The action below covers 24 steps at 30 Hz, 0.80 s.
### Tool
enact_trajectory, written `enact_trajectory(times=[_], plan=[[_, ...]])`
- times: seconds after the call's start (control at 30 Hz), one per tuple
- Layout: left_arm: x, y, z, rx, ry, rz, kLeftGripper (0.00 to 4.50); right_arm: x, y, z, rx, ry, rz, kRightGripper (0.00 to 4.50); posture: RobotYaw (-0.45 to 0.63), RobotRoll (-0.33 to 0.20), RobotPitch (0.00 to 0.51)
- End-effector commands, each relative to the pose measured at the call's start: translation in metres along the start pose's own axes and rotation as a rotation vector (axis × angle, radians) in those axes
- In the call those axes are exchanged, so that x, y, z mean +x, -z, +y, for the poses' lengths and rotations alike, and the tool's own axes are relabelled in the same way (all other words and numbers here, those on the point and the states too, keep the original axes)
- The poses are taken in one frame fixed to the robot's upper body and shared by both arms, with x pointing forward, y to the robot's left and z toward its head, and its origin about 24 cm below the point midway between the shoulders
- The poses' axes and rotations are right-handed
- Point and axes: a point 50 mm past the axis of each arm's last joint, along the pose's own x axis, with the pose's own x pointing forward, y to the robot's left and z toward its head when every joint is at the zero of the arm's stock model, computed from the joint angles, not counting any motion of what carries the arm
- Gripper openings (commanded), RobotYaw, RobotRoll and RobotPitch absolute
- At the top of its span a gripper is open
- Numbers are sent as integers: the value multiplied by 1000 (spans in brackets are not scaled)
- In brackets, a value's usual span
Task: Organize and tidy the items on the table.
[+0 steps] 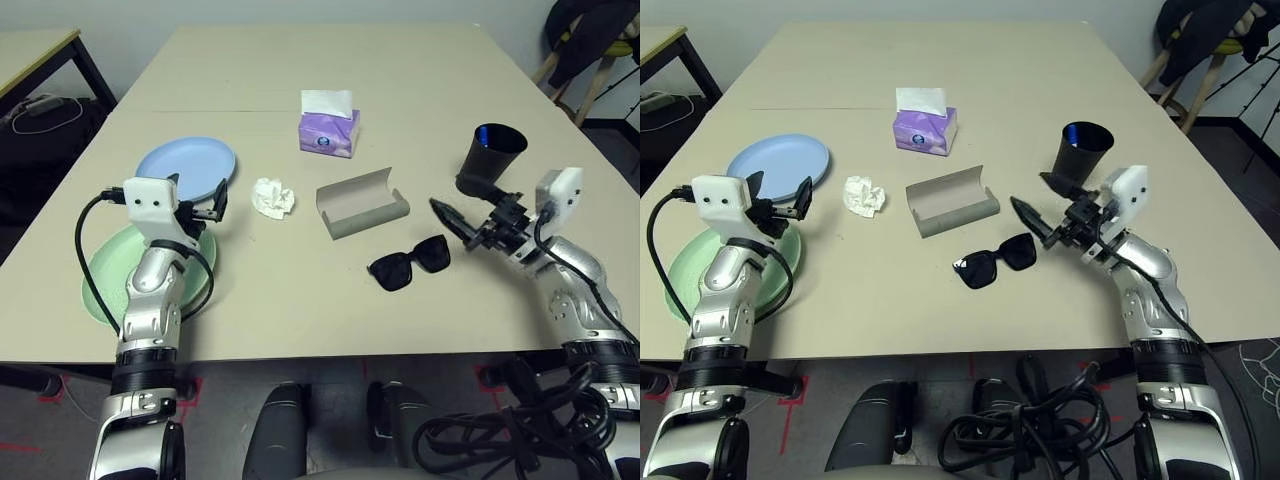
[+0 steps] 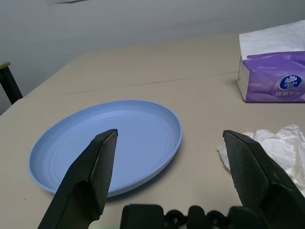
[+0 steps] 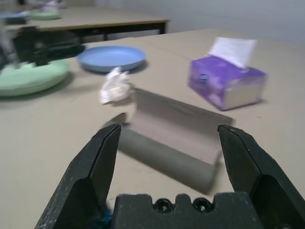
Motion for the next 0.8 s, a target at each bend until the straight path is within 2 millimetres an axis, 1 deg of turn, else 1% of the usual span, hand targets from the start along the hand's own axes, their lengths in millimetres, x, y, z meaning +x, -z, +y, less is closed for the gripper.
enact_trajectory(times=[0.03, 0.2, 0.37, 0.43, 0.53, 0.67, 0.73, 0.8], plan=[[-4, -3, 4, 13, 22, 10, 4500, 4, -2, 11, -35, -163, 20, 4474, 164, 0, 112], [-6, -4, 6, 19, 49, 27, 4500, 8, -1, 26, -81, -330, 57, 4474, 175, 0, 113], [-8, -8, 8, 14, 122, 73, 4500, 7, 0, 34, -100, -429, 91, 4474, 188, 0, 113], [-8, -9, 13, 20, 147, 124, 4500, 6, 2, 35, -102, -446, 100, 4474, 196, 0, 114], [-8, -17, 28, 44, 189, 222, 4500, 3, 4, 34, -91, -435, 91, 4474, 202, 0, 114], [-14, -23, 54, 63, 201, 409, 4500, 2, 6, 32, -84, -418, 79, 4474, 207, 0, 108], [-16, -25, 67, 3, 163, 501, 4500, 2, 8, 33, -81, -414, 75, 4474, 208, 0, 102], [-17, -26, 78, -46, 102, 548, 4500, 3, 9, 34, -79, -414, 74, 4474, 208, 0, 100]])
